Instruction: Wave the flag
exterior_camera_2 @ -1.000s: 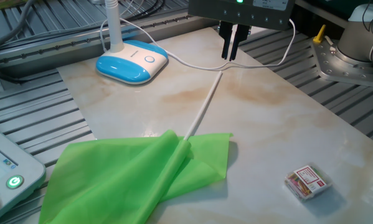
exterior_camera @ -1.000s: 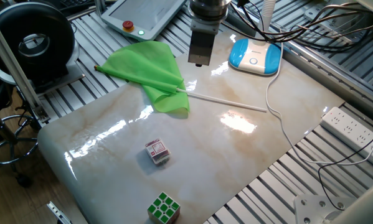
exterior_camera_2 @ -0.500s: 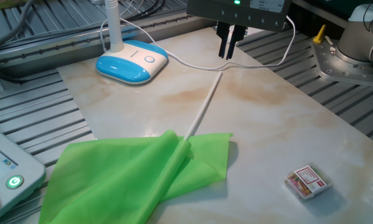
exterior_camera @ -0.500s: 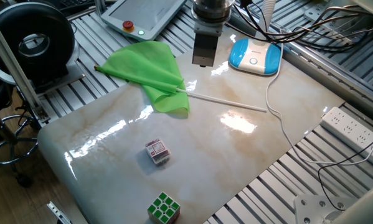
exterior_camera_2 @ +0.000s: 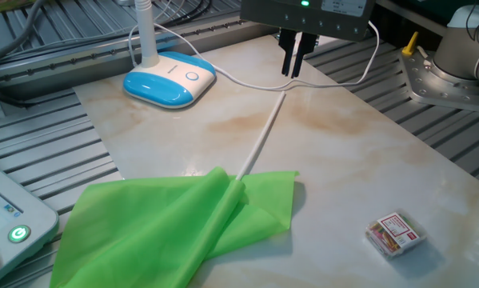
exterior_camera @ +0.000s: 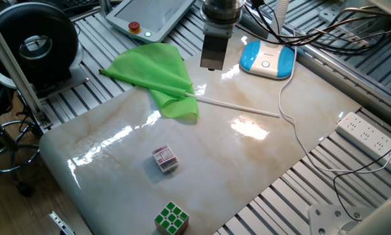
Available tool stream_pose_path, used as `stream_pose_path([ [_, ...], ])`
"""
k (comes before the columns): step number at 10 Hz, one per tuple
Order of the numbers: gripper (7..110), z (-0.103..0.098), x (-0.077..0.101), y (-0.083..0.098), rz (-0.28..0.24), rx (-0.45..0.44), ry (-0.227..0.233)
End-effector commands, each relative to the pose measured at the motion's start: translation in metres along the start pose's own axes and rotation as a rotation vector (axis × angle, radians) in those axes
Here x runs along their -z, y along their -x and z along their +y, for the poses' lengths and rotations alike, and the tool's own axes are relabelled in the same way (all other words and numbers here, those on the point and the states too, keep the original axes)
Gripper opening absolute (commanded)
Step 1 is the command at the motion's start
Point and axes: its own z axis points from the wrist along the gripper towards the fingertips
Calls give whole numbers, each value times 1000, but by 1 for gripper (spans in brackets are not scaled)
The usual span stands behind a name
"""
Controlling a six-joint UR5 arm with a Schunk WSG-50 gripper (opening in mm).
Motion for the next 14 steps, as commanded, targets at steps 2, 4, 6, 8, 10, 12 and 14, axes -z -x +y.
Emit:
stream_pose_path([
  [2,7,-5,1,-3,8,-1,-16],
  [4,7,7,1,-9,33,4,30],
  [6,7,17,2,-11,43,26,71],
  [8,7,16,2,-14,53,4,68],
  [10,7,14,3,-25,100,-24,59],
  [12,7,12,3,-26,102,-22,51],
  [14,7,10,3,-30,119,-3,43],
])
